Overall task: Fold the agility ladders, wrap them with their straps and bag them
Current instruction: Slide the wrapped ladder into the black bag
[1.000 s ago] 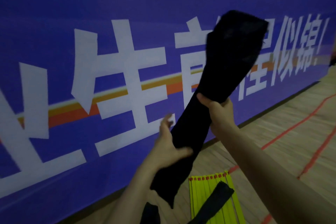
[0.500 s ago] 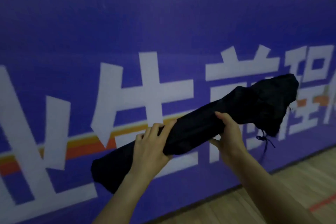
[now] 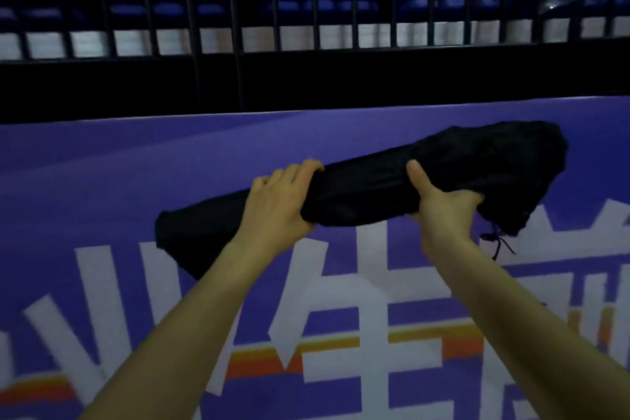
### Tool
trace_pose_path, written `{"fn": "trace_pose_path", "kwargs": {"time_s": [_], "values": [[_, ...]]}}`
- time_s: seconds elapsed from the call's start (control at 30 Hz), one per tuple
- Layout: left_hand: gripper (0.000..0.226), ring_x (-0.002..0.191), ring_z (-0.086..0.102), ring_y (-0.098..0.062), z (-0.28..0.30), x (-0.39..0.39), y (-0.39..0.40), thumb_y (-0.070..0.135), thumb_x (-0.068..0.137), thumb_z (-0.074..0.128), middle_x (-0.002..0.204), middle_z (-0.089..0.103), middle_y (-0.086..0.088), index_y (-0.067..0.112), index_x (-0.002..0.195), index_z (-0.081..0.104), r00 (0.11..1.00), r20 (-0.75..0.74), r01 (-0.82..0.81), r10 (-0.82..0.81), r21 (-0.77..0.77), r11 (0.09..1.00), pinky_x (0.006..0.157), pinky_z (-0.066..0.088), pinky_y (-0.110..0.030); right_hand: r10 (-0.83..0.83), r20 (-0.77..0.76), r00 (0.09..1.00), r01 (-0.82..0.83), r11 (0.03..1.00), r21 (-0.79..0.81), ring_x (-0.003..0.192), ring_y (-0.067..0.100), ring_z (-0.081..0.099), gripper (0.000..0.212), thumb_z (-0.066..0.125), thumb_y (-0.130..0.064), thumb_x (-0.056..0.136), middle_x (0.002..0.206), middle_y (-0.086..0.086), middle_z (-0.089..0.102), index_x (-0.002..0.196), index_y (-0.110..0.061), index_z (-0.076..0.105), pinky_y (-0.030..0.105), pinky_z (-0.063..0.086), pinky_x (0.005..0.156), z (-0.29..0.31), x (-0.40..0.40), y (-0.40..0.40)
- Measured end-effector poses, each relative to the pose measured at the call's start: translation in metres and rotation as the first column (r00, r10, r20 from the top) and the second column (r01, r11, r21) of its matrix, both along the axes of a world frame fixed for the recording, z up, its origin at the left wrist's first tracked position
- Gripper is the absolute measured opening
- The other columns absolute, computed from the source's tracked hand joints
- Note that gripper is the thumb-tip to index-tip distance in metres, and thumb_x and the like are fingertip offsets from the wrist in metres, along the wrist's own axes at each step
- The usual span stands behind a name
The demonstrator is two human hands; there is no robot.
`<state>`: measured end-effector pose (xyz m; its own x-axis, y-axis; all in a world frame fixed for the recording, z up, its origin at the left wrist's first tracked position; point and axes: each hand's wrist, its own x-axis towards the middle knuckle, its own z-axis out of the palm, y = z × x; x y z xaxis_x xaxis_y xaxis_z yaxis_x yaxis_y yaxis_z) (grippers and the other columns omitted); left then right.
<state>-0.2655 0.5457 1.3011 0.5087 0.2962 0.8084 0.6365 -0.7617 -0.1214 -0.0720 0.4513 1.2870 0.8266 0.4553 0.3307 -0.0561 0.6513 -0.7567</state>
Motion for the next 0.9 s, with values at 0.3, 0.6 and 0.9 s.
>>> {"fn": "trace_pose_path", "kwargs": {"time_s": [0.3,0.6,0.9], "values": [[0.068,0.106,0.053,-0.029,0.088,-0.038,0.143,0.026,0.071,0.073,0.116,0.056,-0.002,0.025,0.131,0.041,0.999,-0.035,-0.004,0.006,0.048,0.999,0.082,0.04,-0.042,-0.088,0.171,0.981,0.088,0.996,0.01,0.128,0.027,0.05,0.085,0.075,-0.031,0.084,0.139,0.01,0.05,0.148,-0.007,0.024,0.042,0.044,0.107,0.08,-0.038,0.146],[0.06,0.098,0.057,-0.027,0.174,-0.035,0.298,0.033,0.075,0.07,0.11,0.057,-0.003,0.023,0.127,0.043,0.998,-0.045,0.053,-0.048,0.111,0.992,0.083,0.045,-0.046,-0.113,0.256,0.96,0.139,0.987,-0.082,0.13,0.029,0.046,0.09,0.069,-0.034,0.087,0.143,0.012,0.045,0.15,-0.003,0.013,0.032,0.042,0.101,0.163,-0.03,0.304],[0.065,0.09,0.059,-0.024,0.247,-0.017,0.364,0.02,0.069,0.077,0.106,0.058,0.003,0.029,0.121,0.04,0.991,-0.132,-0.032,0.013,-0.144,0.989,0.076,0.051,-0.041,-0.245,0.629,0.738,0.504,0.82,-0.272,0.133,0.041,0.039,0.099,0.055,-0.055,0.091,0.141,0.023,0.047,0.151,-0.002,-0.003,0.053,0.025,0.11,0.219,-0.016,0.374]]}}
